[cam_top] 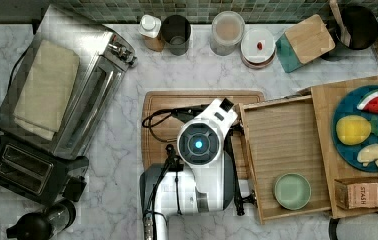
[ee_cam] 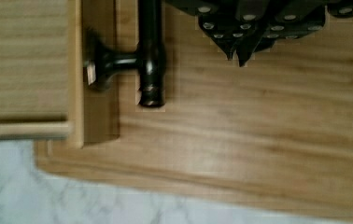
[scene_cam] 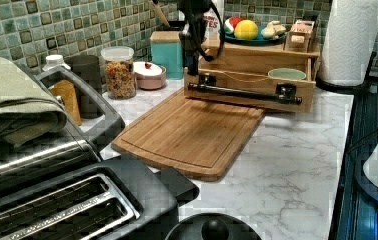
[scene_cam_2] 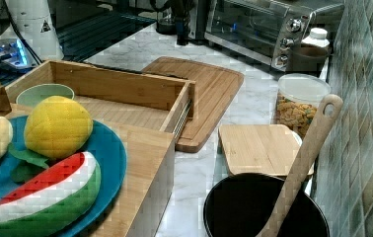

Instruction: Close the drawer.

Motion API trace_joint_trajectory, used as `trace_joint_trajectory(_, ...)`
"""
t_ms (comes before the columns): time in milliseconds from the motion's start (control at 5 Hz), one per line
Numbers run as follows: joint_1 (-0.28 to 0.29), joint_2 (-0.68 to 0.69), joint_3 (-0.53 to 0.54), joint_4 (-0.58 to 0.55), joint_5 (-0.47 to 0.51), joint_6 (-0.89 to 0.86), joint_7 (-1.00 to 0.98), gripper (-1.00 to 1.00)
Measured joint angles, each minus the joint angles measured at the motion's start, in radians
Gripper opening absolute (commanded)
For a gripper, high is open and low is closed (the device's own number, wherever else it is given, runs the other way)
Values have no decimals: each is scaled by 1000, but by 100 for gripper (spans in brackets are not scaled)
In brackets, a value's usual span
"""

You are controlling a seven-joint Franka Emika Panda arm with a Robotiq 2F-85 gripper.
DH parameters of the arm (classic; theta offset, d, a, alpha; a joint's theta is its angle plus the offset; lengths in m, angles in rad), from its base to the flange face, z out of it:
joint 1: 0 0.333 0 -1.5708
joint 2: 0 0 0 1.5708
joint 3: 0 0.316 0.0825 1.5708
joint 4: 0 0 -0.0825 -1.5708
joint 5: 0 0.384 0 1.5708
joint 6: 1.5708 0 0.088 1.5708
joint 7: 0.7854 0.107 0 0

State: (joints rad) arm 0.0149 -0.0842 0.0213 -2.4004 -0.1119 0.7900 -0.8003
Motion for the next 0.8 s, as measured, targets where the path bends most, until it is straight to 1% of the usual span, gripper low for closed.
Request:
trace_joint_trajectory(200, 10, 1, 9, -70, -10, 69, 0, -100)
trace_joint_trajectory(400, 9, -2, 9, -135, -42, 125, 4, -100)
trace_joint_trajectory(800, -2, -11, 12, -215, -102, 140, 3, -100)
